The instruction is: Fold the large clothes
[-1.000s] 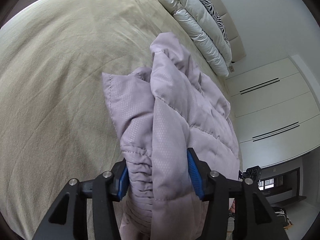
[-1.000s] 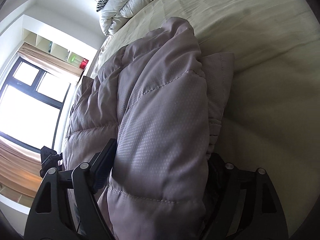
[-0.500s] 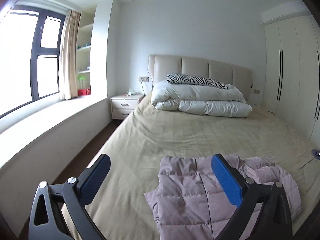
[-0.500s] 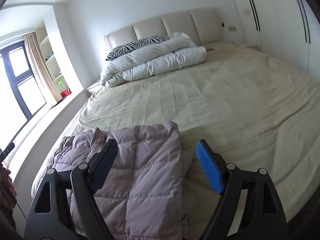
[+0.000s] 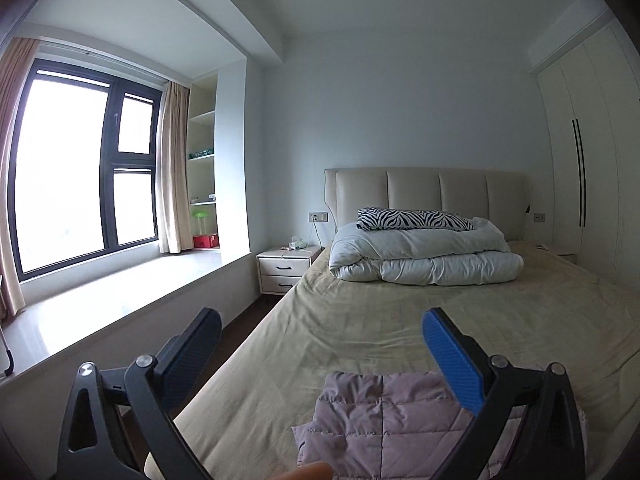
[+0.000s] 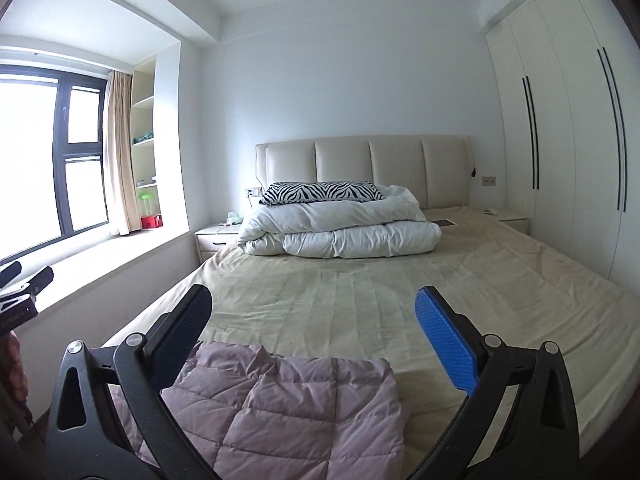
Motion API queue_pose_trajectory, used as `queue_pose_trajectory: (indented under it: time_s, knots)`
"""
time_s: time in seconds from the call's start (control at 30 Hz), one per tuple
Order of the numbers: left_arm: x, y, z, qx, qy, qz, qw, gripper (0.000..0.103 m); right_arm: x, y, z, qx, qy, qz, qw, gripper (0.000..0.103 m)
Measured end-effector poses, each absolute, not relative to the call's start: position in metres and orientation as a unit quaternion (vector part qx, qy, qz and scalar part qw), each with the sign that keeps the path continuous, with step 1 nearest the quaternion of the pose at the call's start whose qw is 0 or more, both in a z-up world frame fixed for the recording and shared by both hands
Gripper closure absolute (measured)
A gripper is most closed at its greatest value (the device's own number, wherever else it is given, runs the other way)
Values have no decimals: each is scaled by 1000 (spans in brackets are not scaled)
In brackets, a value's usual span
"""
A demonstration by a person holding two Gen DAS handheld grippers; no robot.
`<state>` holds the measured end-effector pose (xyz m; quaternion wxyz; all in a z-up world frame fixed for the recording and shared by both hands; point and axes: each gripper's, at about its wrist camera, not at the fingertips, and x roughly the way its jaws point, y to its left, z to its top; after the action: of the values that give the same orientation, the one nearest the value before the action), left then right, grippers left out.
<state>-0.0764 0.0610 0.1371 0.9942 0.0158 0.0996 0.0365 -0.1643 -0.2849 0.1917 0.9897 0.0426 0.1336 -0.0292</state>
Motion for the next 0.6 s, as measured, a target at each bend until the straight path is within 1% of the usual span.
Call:
queue_pose_trajectory:
  time_s: [0.13, 0.23, 0.37, 0.5, 0.6]
  knots:
    - [-74, 48, 115, 12, 161, 27, 986, 0, -156, -267, 174, 58, 223, -56, 971, 0]
    - [-61, 38, 89, 21, 222, 21, 975, 0, -148, -256, 146, 67, 282, -67, 955, 0]
    - [-47, 36, 54, 6, 301, -1, 953, 0, -139, -248, 100, 76, 348, -77, 931, 0]
    - [-40, 33, 27, 13, 342, 11, 940, 0, -136, -241, 67, 78, 393, -80, 913, 0]
    - [-39, 32, 12, 19, 361, 11, 932, 0, -137, -235, 52, 66, 404, -89, 908, 0]
